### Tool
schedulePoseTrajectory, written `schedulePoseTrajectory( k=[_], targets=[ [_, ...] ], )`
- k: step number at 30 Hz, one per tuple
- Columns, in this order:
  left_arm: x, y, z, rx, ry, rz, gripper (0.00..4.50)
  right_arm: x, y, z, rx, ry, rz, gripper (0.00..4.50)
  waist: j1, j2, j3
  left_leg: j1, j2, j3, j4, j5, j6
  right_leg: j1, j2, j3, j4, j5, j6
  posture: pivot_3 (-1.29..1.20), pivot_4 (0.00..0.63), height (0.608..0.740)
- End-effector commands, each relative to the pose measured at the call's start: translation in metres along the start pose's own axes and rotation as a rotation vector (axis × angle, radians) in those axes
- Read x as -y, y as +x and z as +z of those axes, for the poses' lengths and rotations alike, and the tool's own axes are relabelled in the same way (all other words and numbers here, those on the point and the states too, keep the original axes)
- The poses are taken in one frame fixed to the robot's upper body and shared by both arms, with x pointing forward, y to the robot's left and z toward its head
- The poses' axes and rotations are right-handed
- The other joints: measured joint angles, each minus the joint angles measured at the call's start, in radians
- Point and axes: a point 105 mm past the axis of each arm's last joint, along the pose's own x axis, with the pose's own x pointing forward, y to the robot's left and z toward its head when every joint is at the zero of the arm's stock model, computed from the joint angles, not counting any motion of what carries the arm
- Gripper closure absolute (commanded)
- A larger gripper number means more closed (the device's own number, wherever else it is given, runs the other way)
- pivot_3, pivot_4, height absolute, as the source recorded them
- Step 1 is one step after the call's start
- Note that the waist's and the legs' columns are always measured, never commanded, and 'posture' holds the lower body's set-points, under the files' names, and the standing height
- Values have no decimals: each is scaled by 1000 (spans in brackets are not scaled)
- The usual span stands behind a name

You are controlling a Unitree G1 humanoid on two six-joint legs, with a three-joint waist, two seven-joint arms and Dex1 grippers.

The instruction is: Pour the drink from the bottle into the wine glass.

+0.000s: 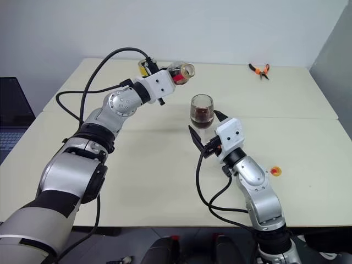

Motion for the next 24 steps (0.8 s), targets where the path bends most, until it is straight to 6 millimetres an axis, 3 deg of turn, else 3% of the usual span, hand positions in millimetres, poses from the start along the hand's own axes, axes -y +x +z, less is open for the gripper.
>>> schedulePoseTrajectory(
  k=[1, 4, 9, 14, 18, 24],
  targets=[
    [-15, -4, 2, 24, -163, 66, 3744, -10, -7, 23, 92, -16, 64, 0, -2, 0, 0, 0, 0, 0, 0, 0, 0, 0, 0, 0, 1, 0, 0, 0, 150, 740],
    [-12, -19, -19, -13, -374, 118, 3744, -22, -21, 29, 89, 13, 168, 0, -6, 0, 0, 0, 0, -1, 1, 0, 0, 0, 0, 1, 1, 0, 0, 0, 150, 740],
    [-4, -42, -38, -45, -567, 178, 3748, -35, -37, 30, 34, 80, 304, 0, -7, 0, 0, 0, 1, -3, 2, 0, 0, 0, 0, 2, 4, 0, 0, 0, 150, 740],
    [12, -70, -65, -100, -761, 267, 3754, -43, -41, 29, -20, 110, 391, 0, -6, 0, 0, 0, 1, -4, 2, -1, 1, 1, 0, 2, 4, 0, 0, 0, 150, 740],
    [16, -89, -85, -158, -816, 388, 3754, -48, -38, 26, -40, 118, 431, 0, -5, -1, -1, 0, 0, -4, 3, -1, 2, 1, 0, 2, 4, 0, 0, 0, 150, 740],
    [31, -101, -98, -226, -819, 444, 3754, -49, -38, 19, -65, 117, 467, 0, -1, -1, -1, 0, 0, -4, 3, -2, 4, 2, -1, 1, 4, 0, 0, 0, 150, 740]
  ],
)
